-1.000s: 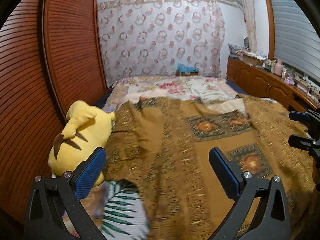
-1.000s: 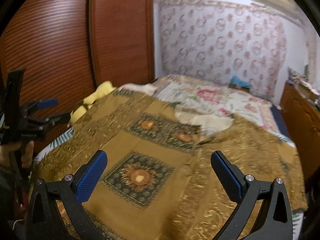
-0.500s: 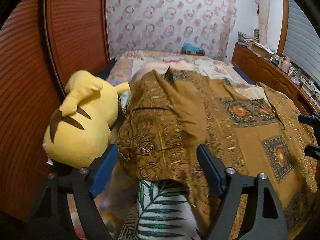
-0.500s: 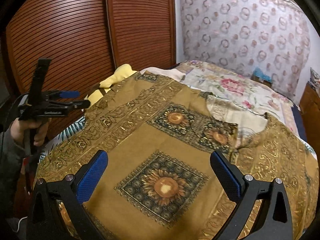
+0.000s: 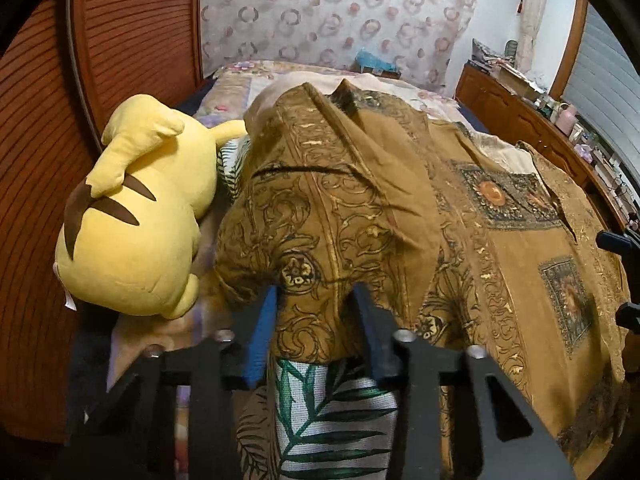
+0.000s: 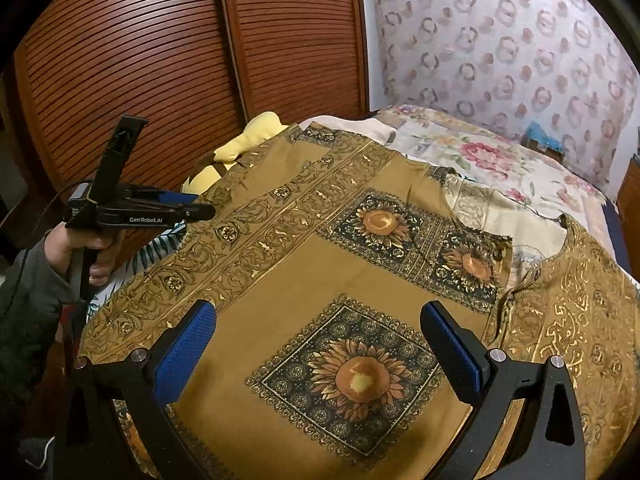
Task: Fold small clothes
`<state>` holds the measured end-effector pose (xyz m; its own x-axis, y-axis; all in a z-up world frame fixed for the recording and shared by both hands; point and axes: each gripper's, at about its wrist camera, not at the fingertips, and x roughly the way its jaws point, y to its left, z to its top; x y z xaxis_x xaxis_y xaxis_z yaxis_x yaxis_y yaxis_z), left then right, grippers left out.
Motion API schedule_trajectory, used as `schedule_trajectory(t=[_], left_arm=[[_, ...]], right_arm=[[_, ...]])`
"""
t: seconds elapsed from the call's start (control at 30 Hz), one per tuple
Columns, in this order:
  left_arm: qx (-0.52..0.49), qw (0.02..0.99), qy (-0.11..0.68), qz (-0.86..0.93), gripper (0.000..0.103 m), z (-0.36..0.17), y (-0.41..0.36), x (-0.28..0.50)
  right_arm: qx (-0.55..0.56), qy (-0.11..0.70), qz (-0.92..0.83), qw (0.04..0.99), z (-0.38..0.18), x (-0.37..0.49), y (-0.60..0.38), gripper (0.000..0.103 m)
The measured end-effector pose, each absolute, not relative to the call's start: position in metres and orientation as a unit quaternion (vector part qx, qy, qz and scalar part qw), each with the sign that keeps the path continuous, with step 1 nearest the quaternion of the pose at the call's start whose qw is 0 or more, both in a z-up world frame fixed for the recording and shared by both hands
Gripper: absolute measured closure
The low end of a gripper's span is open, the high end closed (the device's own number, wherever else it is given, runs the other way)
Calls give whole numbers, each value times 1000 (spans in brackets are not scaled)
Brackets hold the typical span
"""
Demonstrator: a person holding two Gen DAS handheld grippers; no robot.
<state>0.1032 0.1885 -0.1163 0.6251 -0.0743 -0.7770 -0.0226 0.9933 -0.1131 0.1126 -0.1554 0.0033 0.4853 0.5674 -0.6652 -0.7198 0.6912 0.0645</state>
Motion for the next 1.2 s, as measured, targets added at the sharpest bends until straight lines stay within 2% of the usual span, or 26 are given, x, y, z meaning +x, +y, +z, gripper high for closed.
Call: schedule_trajectory(t=[0.03,0.13,0.17,0.2,0.43,0.73,0.93,0.97,1.03,1.1,1.13,1.17,1.2], left_arm=[[-51,900,432,-13,69,-116,188,104],[-18,903,428,6,86,-113,182,102],[-2,904,427,17,96,-111,180,101],[7,905,425,21,98,-110,178,100],[29,922,386,31,101,-83,170,90],[8,944,327,-53,101,-31,125,97],[-6,943,323,-86,101,-30,94,96],[-12,942,323,-89,100,-31,93,94],[-22,941,325,-92,94,-32,93,90],[-26,945,316,-86,76,-30,94,81],[-25,946,312,-83,72,-30,94,78],[-26,949,306,-79,64,-28,97,74],[-28,950,301,-77,60,-27,98,70]], right_arm=[[-111,340,376,855,4,111,-158,1],[-108,339,375,856,4,111,-157,1],[-107,339,375,856,1,112,-152,1],[-107,340,374,856,-1,115,-146,1],[-102,342,371,857,-5,117,-148,1],[-90,334,359,867,-2,117,-162,1],[-78,328,352,873,-2,111,-175,1],[-78,328,352,873,-3,110,-176,1],[-82,326,350,874,-2,106,-175,1],[-85,324,349,875,-1,106,-173,1],[-87,322,348,876,0,105,-171,1],[-88,319,349,877,2,104,-171,3],[-90,316,352,876,4,104,-169,4]])
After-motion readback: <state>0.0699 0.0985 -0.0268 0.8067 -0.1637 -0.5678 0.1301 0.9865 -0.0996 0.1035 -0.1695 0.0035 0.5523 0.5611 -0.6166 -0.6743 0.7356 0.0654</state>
